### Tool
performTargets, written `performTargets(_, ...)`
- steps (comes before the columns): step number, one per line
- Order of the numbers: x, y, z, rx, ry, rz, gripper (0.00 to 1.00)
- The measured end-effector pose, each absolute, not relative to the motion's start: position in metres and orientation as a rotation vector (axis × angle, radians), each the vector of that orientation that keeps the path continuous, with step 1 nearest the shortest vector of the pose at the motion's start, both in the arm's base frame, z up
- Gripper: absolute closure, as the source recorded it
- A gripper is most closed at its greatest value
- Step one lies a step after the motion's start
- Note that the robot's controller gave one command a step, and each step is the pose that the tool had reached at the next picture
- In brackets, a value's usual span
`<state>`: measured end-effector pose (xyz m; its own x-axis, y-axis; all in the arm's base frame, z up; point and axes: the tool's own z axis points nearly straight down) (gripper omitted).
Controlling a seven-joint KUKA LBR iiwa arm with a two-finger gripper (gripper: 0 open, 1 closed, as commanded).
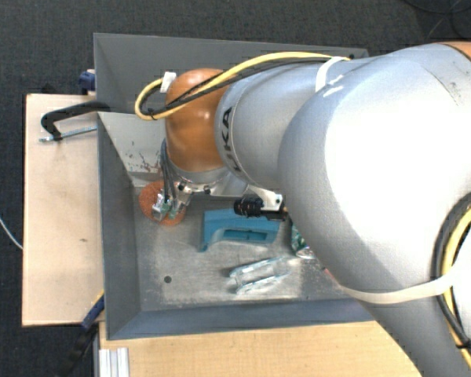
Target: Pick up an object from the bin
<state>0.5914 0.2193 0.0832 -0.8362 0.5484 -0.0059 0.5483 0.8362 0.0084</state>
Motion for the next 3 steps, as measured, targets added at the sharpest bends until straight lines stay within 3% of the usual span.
performTargets(3,0.592,0.22,0.118,0.895,3.006,0.009,1.0)
